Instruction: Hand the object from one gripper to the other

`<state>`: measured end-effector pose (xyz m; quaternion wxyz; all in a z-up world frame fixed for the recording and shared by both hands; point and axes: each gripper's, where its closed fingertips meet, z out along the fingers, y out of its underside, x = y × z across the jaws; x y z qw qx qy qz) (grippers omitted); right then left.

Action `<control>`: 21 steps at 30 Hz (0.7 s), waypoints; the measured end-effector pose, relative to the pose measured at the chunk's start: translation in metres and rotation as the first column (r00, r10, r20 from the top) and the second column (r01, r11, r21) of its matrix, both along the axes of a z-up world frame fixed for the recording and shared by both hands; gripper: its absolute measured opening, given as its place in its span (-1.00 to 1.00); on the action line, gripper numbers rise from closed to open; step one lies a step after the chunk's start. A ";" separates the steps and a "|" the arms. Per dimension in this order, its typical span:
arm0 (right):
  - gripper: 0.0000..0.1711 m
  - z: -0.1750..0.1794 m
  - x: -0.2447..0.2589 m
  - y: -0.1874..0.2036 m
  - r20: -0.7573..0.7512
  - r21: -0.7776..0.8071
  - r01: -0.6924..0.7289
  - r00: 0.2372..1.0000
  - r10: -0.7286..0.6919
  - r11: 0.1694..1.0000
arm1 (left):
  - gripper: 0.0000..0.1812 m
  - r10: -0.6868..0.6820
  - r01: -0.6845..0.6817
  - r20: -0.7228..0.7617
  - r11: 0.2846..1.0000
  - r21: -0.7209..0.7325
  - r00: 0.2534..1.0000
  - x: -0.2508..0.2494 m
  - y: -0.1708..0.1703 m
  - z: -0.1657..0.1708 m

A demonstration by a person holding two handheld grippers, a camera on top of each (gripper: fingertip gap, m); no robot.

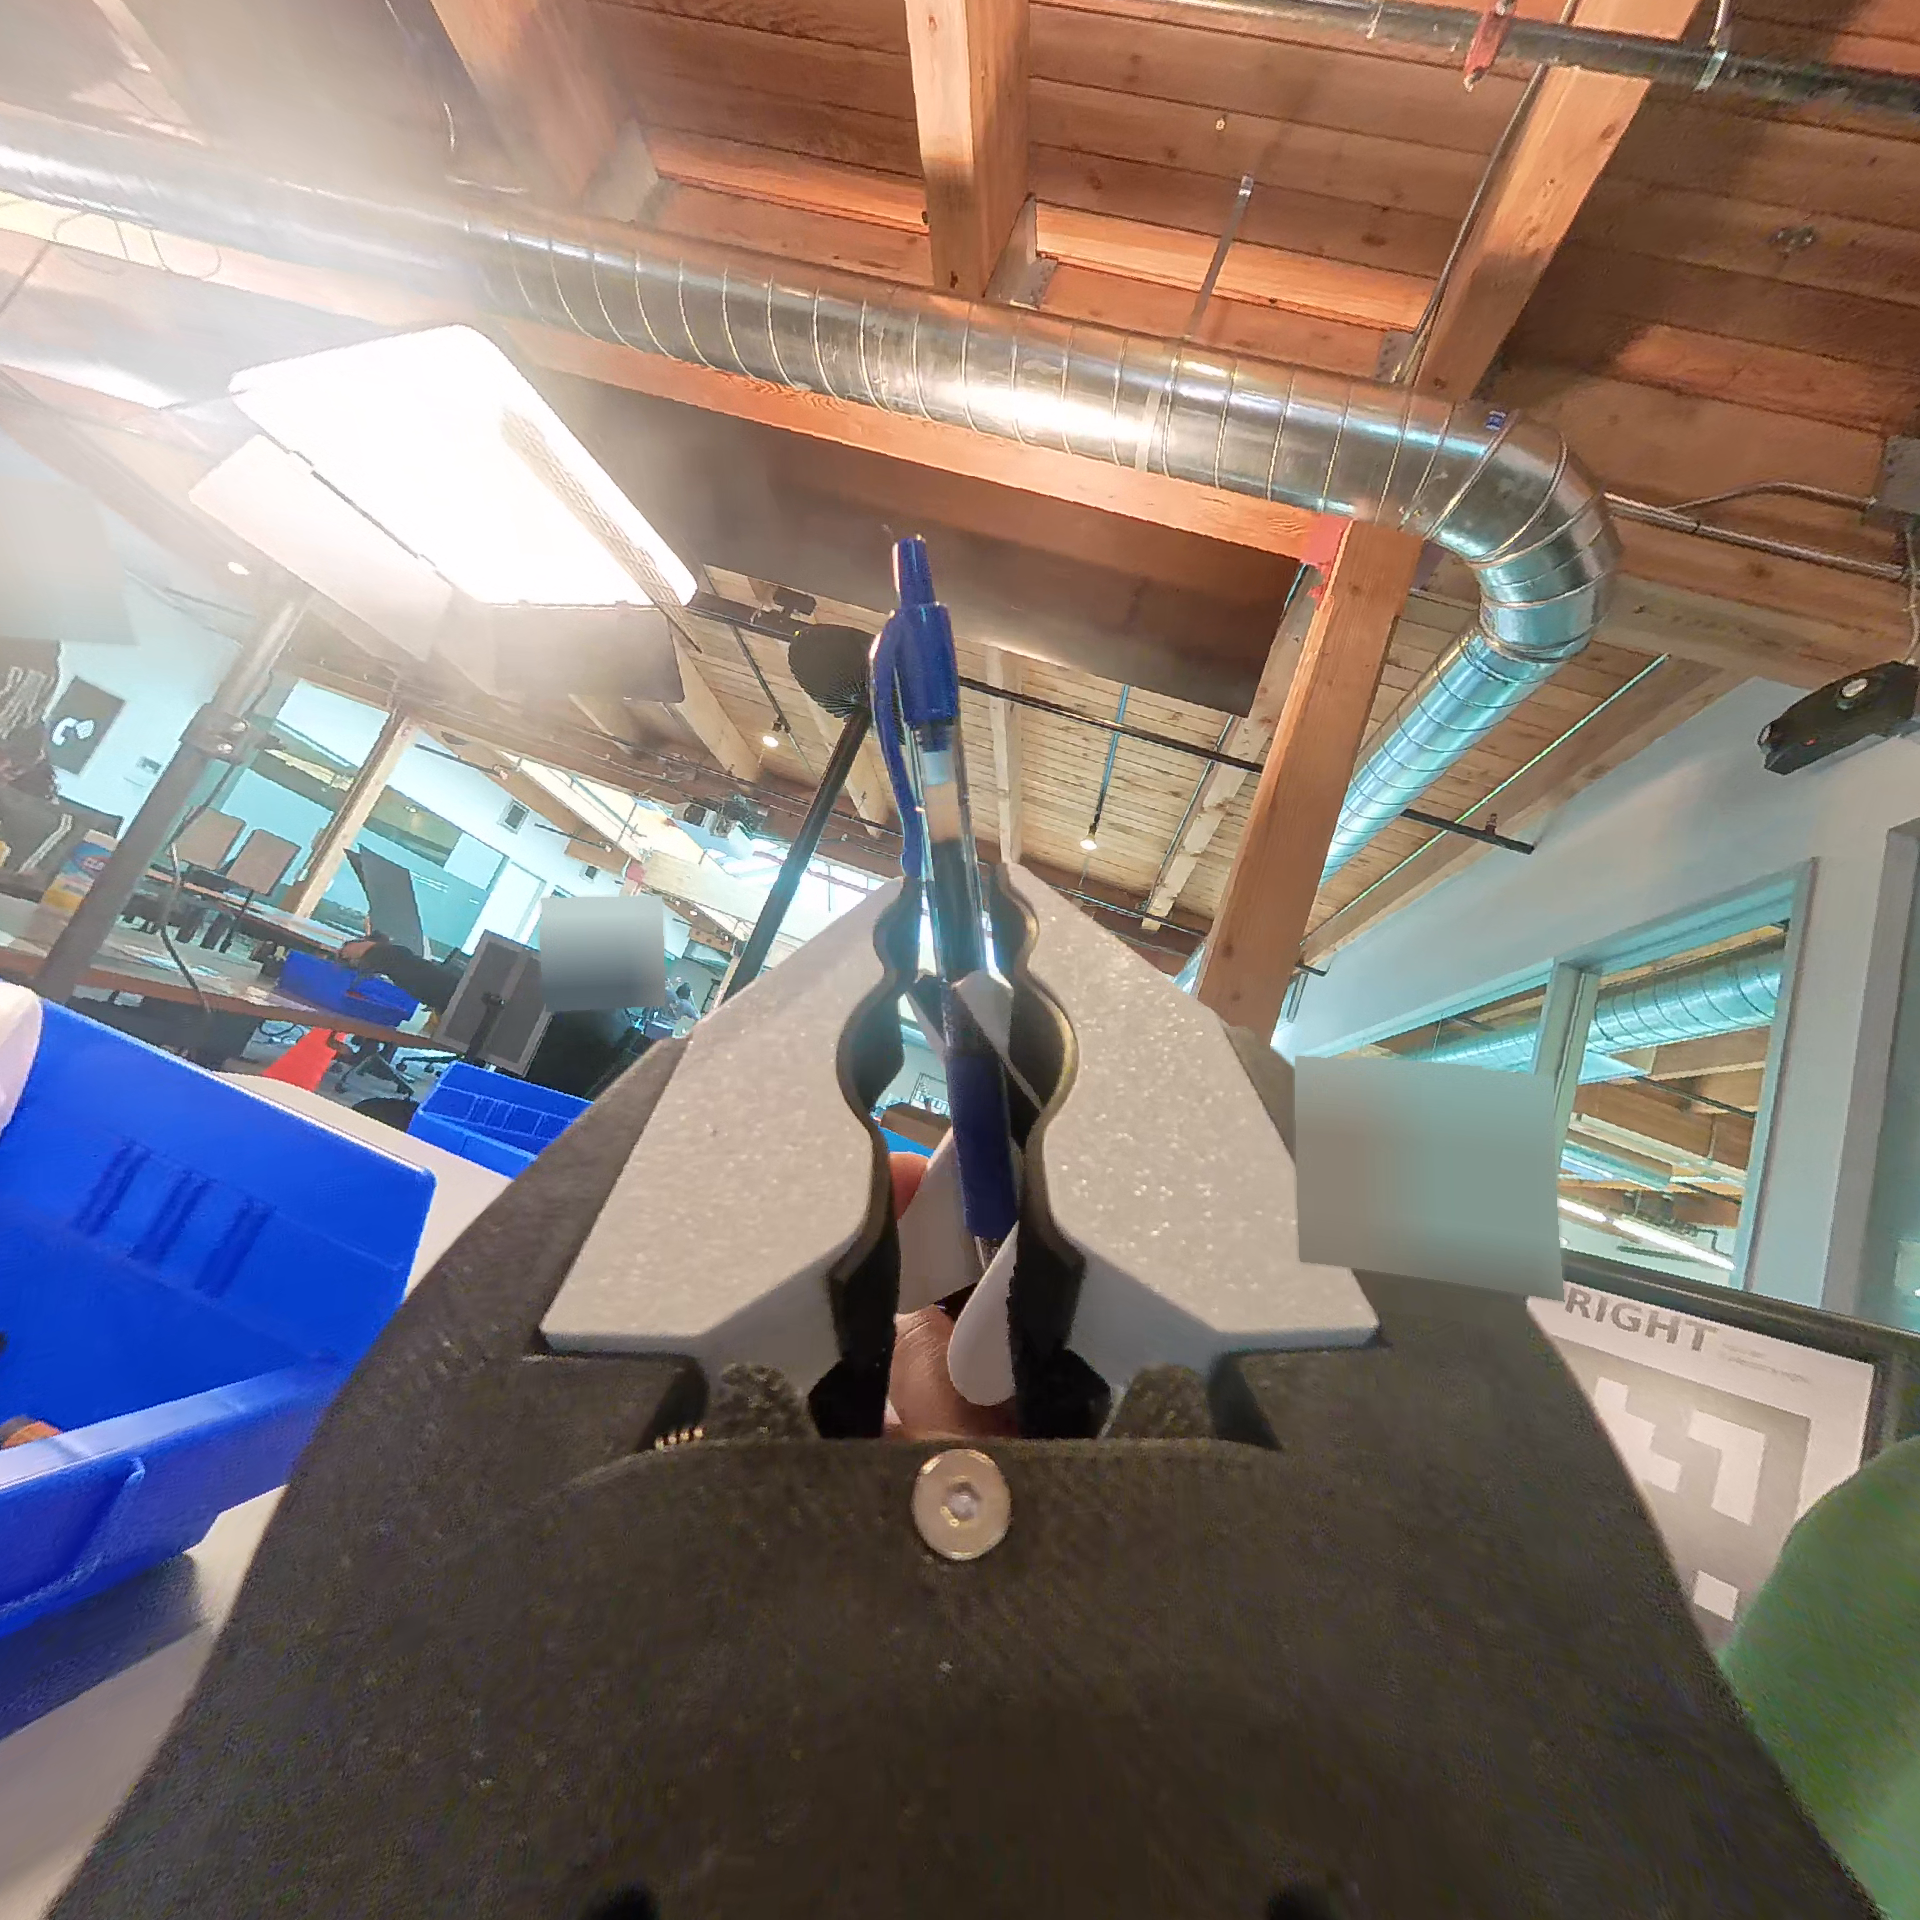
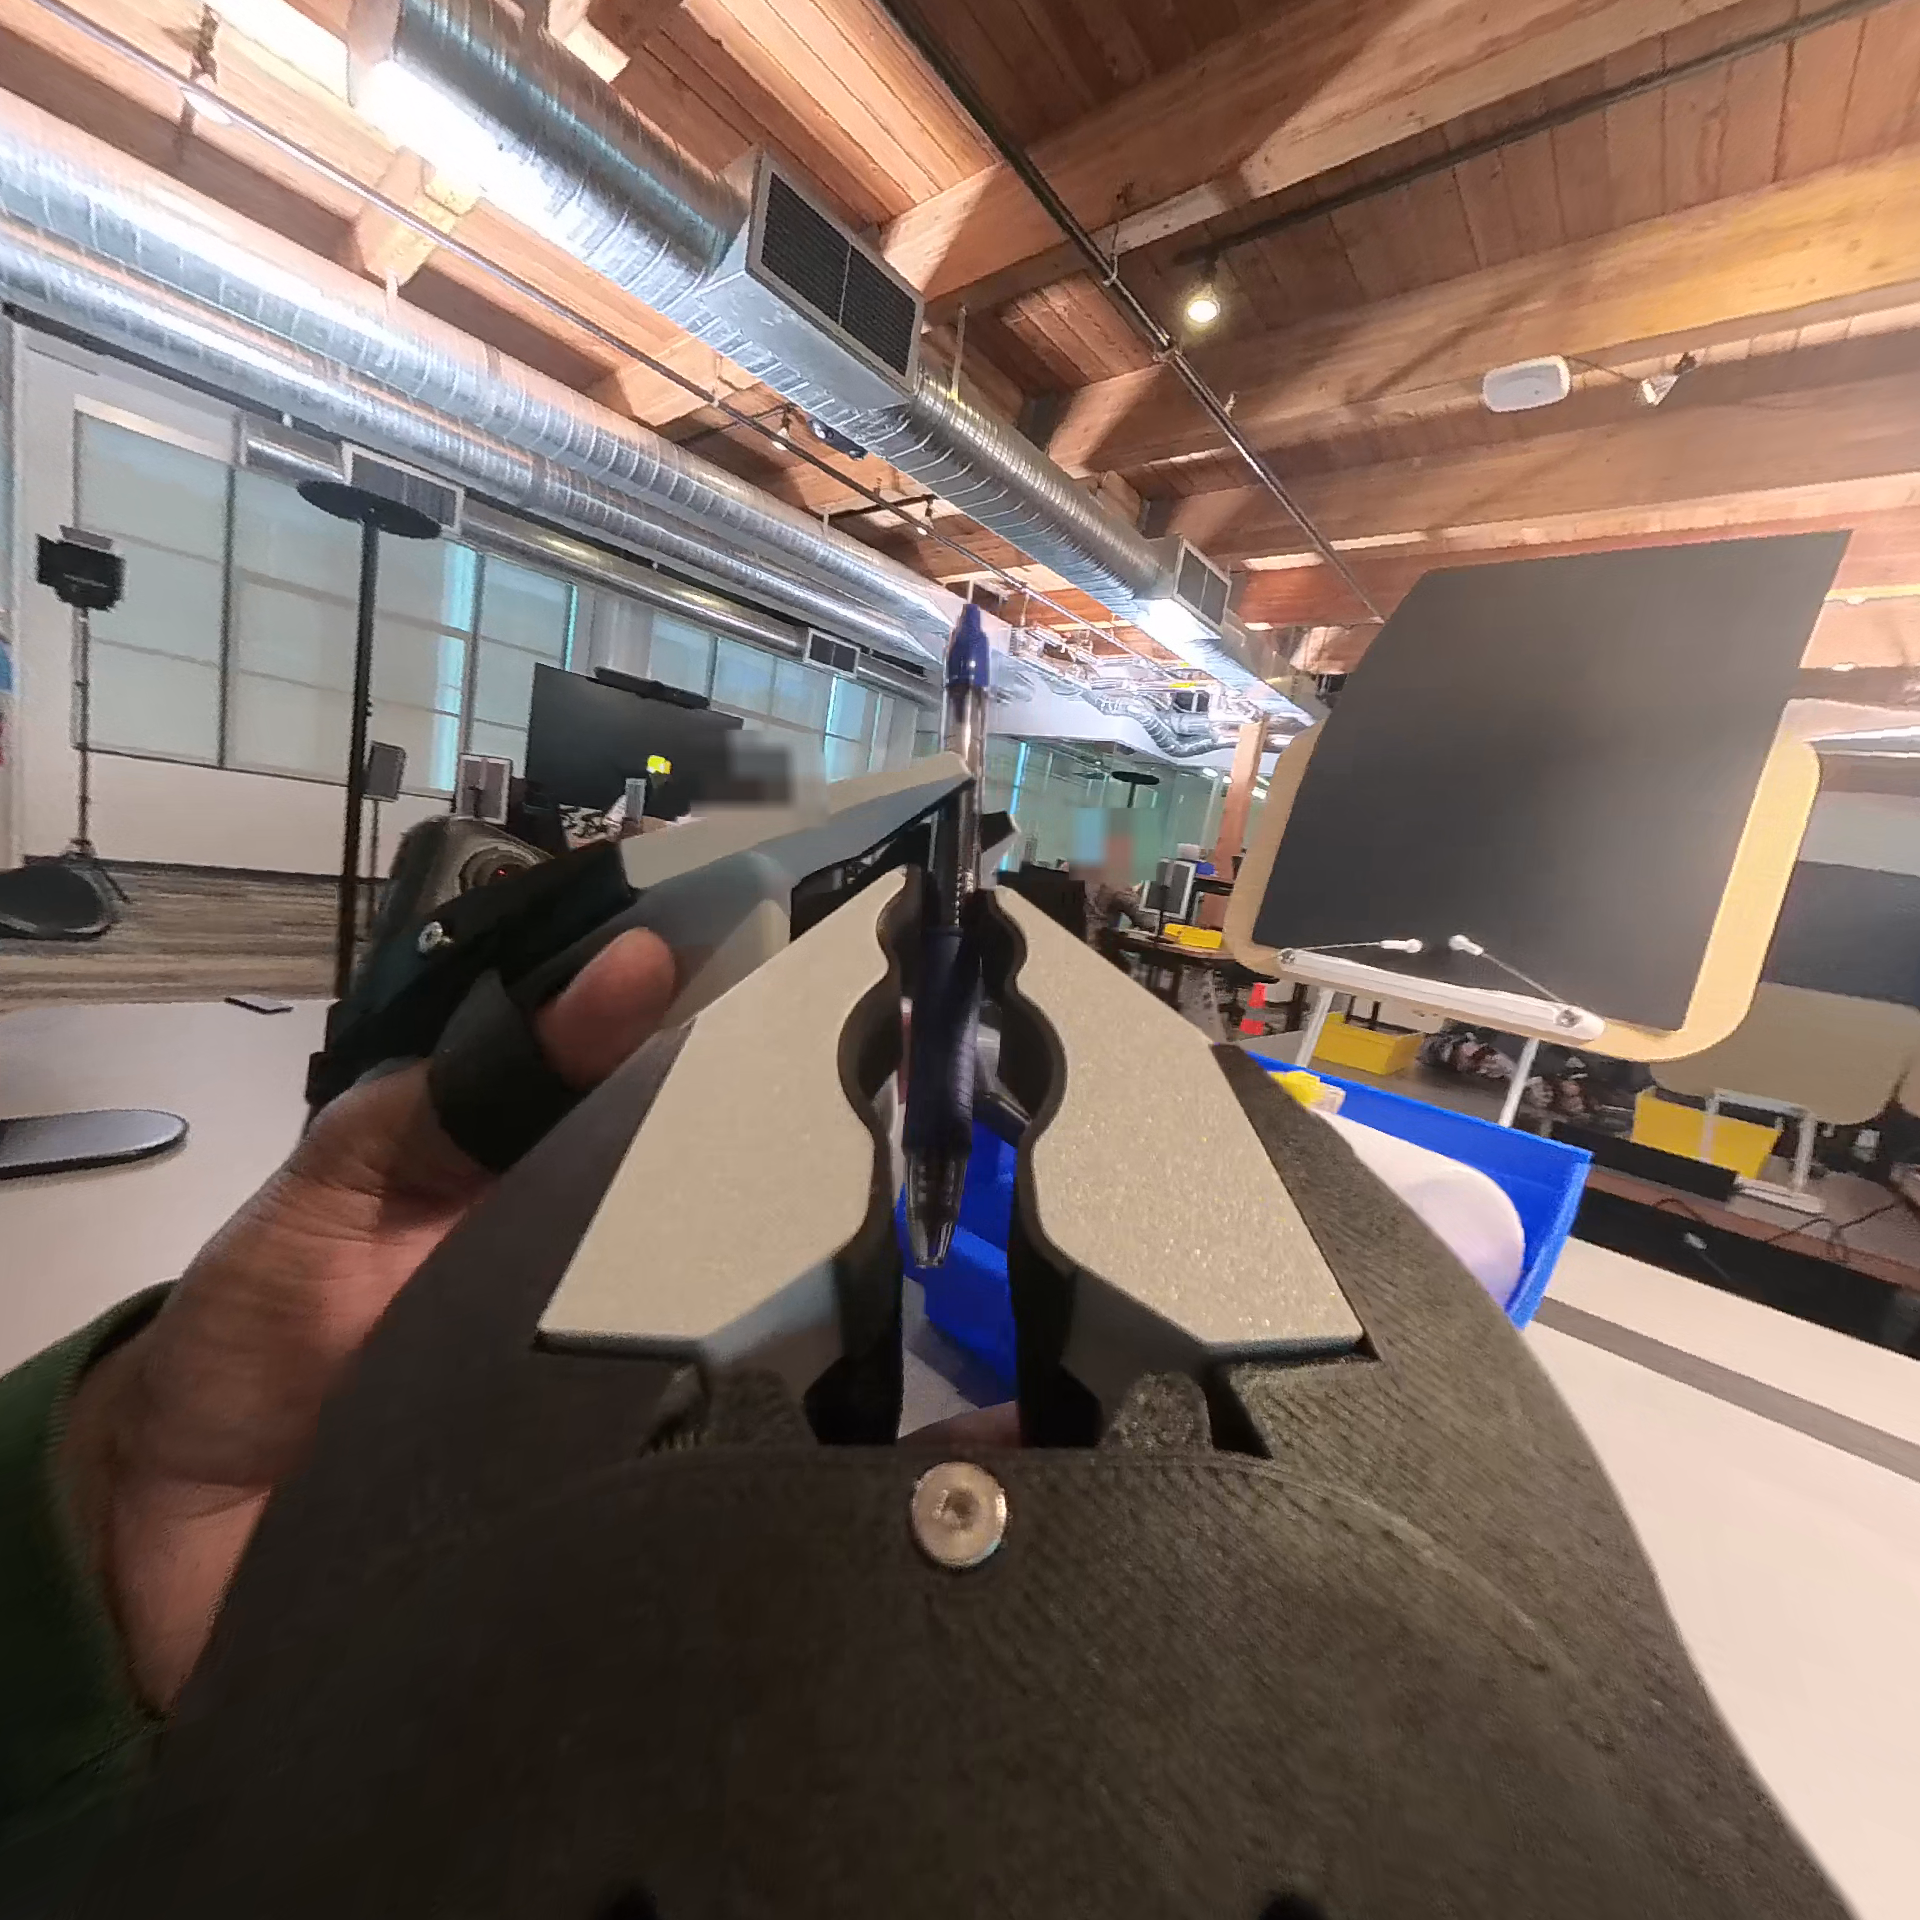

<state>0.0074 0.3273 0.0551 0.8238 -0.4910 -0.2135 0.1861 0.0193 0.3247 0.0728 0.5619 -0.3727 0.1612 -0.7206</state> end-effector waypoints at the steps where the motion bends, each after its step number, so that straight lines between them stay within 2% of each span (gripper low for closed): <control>1: -0.89 0.000 0.000 0.000 -0.010 -0.007 -0.014 1.000 0.014 1.000 | -0.85 0.001 -0.001 -0.001 1.000 0.000 1.000 0.000 0.000 0.000; 6: -0.88 0.000 -0.003 -0.002 -0.051 -0.037 -0.094 0.994 0.092 0.995 | -0.77 -0.011 0.011 0.001 1.000 -0.016 1.000 0.002 0.001 -0.001; 13: -0.86 -0.002 -0.003 0.001 -0.055 -0.054 -0.097 0.994 0.094 0.994 | -0.89 0.002 -0.002 0.004 1.000 0.005 1.000 -0.001 0.000 0.000; 17: -0.83 0.001 -0.001 -0.001 -0.063 -0.032 -0.083 0.995 0.081 0.996 | -0.89 0.024 -0.024 -0.001 1.000 0.012 1.000 -0.002 0.001 0.000; 21: -0.88 -0.004 -0.004 0.003 -0.027 -0.055 -0.066 0.998 0.065 0.996 | -0.89 0.001 -0.001 -0.010 1.000 0.006 1.000 0.001 0.000 -0.001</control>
